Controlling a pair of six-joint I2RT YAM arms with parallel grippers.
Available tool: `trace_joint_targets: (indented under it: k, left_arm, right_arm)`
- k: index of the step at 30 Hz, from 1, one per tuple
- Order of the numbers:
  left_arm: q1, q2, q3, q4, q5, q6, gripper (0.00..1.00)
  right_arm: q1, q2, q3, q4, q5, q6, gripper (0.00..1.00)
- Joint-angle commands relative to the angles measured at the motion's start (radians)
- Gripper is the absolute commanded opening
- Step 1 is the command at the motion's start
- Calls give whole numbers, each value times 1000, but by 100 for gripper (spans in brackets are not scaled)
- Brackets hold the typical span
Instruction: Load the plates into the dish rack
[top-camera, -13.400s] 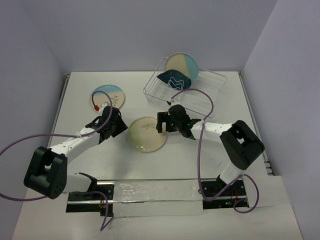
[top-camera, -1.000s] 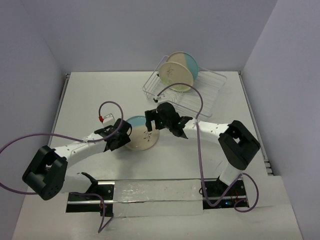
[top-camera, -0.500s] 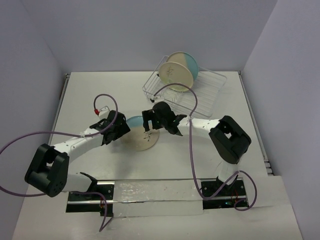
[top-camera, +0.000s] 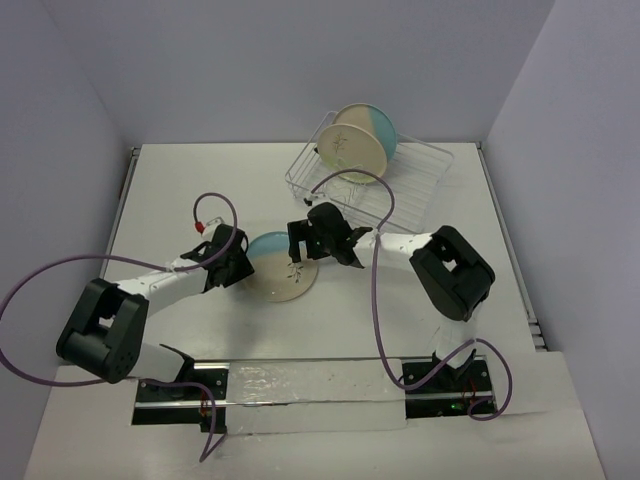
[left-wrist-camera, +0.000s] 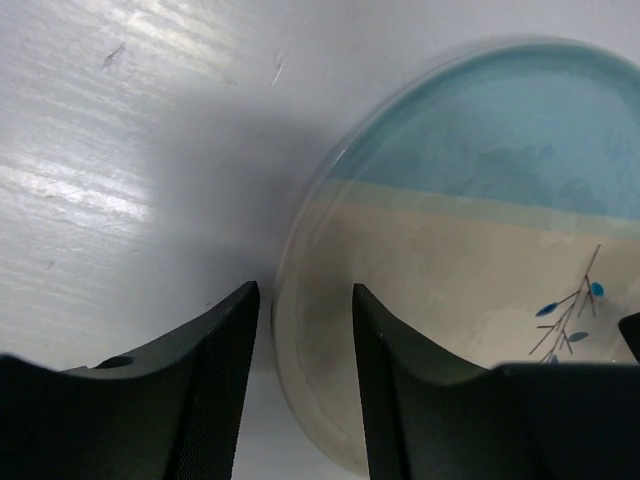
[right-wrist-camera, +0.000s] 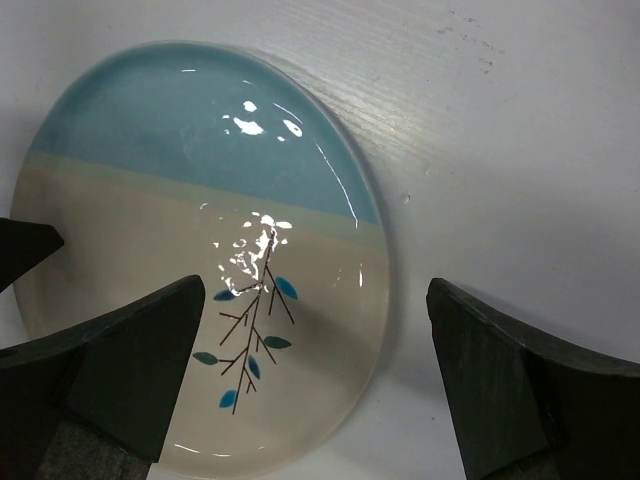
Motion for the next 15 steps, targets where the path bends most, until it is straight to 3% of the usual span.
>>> trace_joint_targets:
  k: [1,3,15]
  left_arm:
    - [5,36,-15,47,28,10,44]
    - [5,50,-16,45,30,5,34]
    - [5,53,-19,23,22,-7,7]
  right_arm:
    - [-11,16,45,8,-26,14,100]
    - [-11,31,53,6,-43,13,100]
    - [-21,68,65,-57,-6,-3,100]
